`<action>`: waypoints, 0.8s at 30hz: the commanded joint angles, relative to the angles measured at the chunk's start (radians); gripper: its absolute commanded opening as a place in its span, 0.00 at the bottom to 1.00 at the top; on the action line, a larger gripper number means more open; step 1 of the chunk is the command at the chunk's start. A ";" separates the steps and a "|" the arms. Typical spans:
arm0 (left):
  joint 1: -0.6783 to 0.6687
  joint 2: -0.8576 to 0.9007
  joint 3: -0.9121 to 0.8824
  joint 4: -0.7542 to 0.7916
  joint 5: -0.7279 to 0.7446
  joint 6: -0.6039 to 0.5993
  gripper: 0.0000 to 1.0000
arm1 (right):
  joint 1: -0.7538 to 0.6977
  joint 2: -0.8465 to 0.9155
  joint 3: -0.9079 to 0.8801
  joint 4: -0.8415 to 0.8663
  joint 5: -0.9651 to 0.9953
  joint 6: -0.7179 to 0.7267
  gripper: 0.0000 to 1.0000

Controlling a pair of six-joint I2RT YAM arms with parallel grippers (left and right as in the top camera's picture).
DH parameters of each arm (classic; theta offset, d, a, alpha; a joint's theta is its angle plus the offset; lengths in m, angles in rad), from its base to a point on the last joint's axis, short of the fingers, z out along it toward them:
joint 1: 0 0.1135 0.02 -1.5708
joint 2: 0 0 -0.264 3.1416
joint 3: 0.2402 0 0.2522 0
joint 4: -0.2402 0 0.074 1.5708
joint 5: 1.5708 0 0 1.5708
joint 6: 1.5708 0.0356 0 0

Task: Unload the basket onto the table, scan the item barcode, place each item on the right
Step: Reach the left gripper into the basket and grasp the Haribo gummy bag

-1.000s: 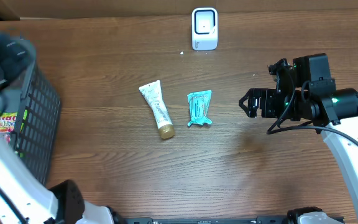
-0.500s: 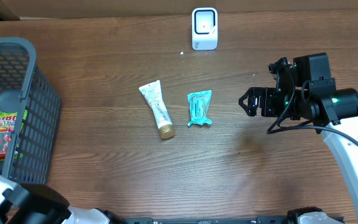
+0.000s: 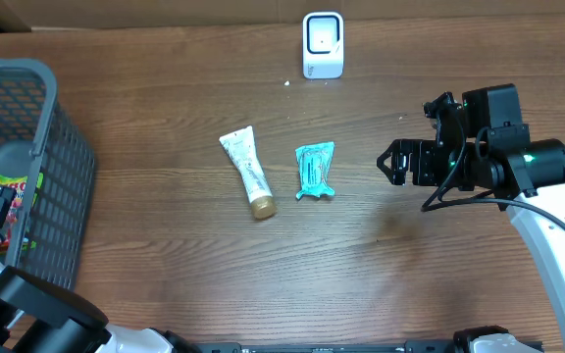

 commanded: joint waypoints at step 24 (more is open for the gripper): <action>-0.007 0.211 -0.017 0.162 -0.058 0.076 1.00 | 0.004 -0.003 0.018 0.008 -0.018 -0.001 1.00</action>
